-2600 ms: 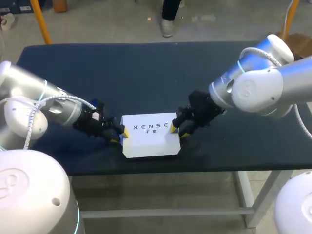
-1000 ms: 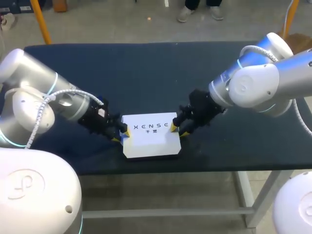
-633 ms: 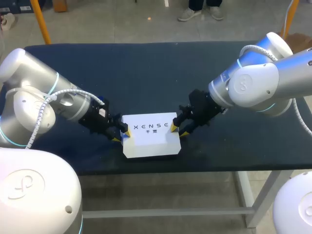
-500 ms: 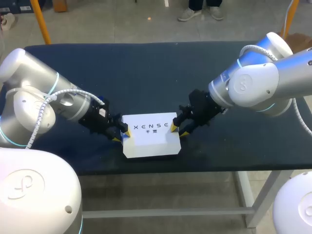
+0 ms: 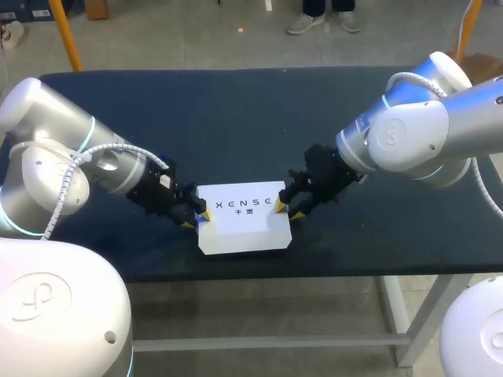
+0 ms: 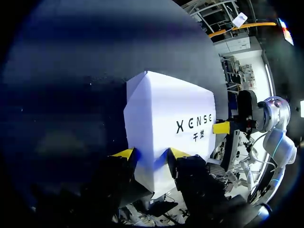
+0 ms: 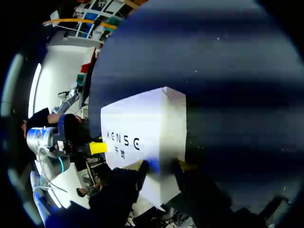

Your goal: Assemble the packaging by folding the flat box into shape, placing the metal phone stand inside, and closing the box properly

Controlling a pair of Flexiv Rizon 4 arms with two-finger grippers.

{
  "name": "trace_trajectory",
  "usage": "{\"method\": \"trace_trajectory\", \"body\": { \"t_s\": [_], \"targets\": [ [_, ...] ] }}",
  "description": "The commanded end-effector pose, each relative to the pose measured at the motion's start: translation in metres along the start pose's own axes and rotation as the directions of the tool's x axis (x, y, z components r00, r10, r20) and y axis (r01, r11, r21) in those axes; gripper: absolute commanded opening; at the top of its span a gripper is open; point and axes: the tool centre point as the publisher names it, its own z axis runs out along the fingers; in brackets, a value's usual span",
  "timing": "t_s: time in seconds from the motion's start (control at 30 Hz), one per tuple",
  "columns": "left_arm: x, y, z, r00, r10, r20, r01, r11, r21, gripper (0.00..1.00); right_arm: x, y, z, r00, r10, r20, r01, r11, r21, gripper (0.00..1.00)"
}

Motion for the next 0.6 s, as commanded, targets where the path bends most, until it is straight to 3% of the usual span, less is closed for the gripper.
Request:
{"method": "trace_trajectory", "body": {
  "t_s": [0.03, 0.6],
  "targets": [
    [0.002, -0.004, 0.012, 1.000, 0.005, -0.002, -0.005, 1.000, -0.017, 0.46, 0.002, 0.001, 0.002, 1.000, -0.004, -0.011, 0.004, 1.000, 0.006, 0.46],
    [0.006, -0.001, 0.000, 1.000, -0.013, -0.014, 0.012, 0.998, -0.070, 0.48, 0.007, -0.002, -0.008, 1.000, 0.024, 0.011, -0.024, 0.999, 0.037, 0.48]
  ]
}}
